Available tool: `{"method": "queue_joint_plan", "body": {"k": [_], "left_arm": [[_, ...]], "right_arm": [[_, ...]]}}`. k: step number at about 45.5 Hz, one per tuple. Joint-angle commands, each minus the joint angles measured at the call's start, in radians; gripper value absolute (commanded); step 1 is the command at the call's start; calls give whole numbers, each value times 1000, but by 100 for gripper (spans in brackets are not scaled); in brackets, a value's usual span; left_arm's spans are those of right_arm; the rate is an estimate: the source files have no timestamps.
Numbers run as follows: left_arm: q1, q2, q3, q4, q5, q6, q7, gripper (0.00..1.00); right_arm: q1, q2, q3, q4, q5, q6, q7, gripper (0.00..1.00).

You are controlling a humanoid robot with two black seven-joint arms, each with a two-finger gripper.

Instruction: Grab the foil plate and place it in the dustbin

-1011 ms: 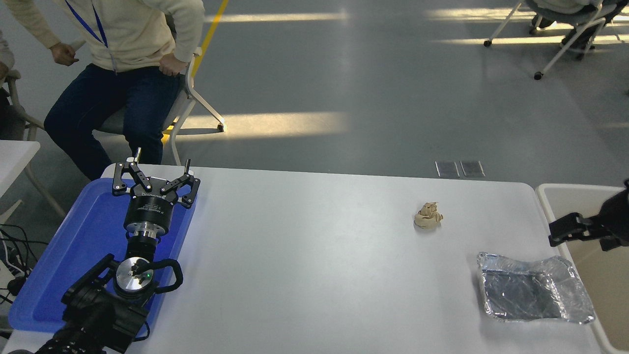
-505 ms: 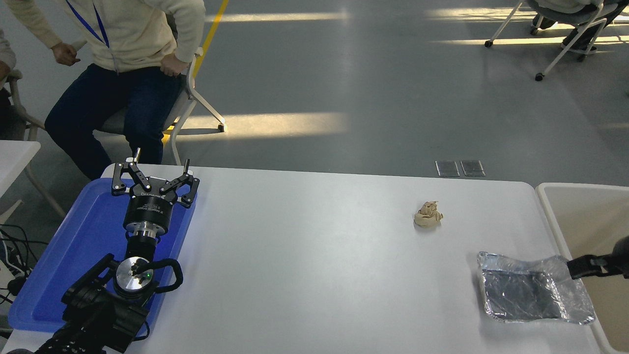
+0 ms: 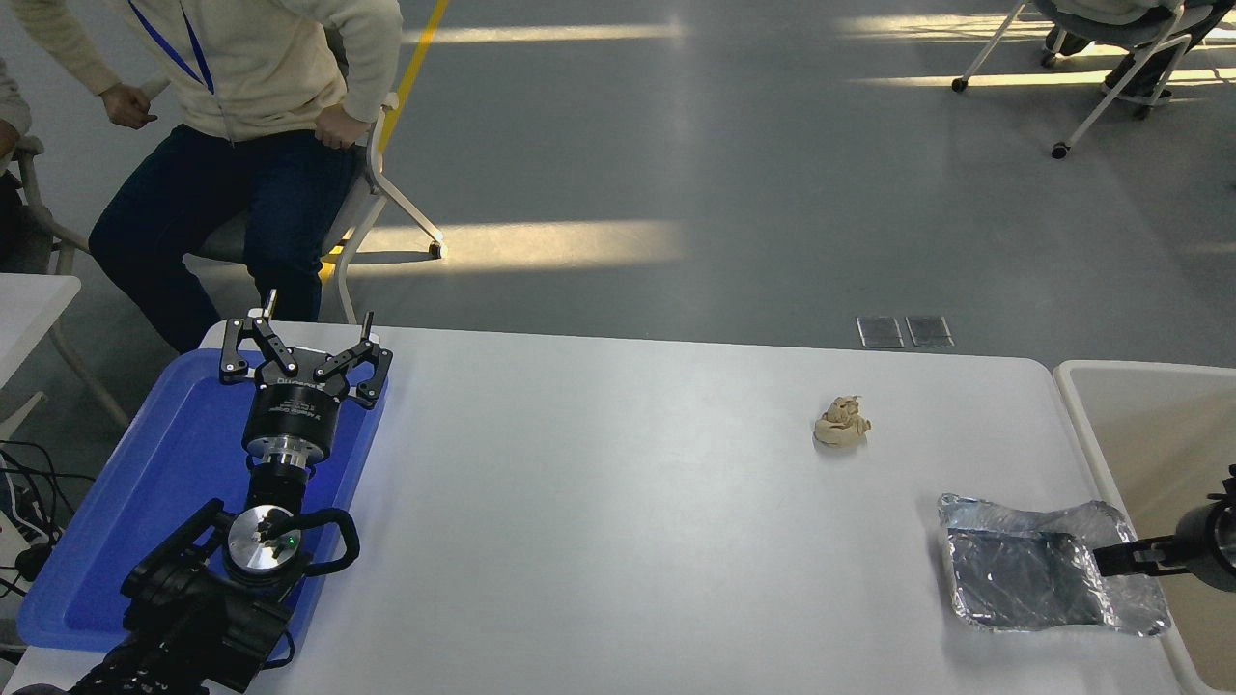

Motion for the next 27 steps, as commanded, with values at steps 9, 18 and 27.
{"method": "queue_joint_plan", "body": {"k": [9,18,27], "left_arm": [[0,0,0,0,0,0,0,100],[0,0,0,0,0,0,0,100],[0,0,0,0,0,1,0,100]], "right_arm": [[-39,18,18,-19,4,-26,1,60],[-47,18,18,-19,4,-26,1,39],[-50,31,18,-17,4,-27,2,6]]}}
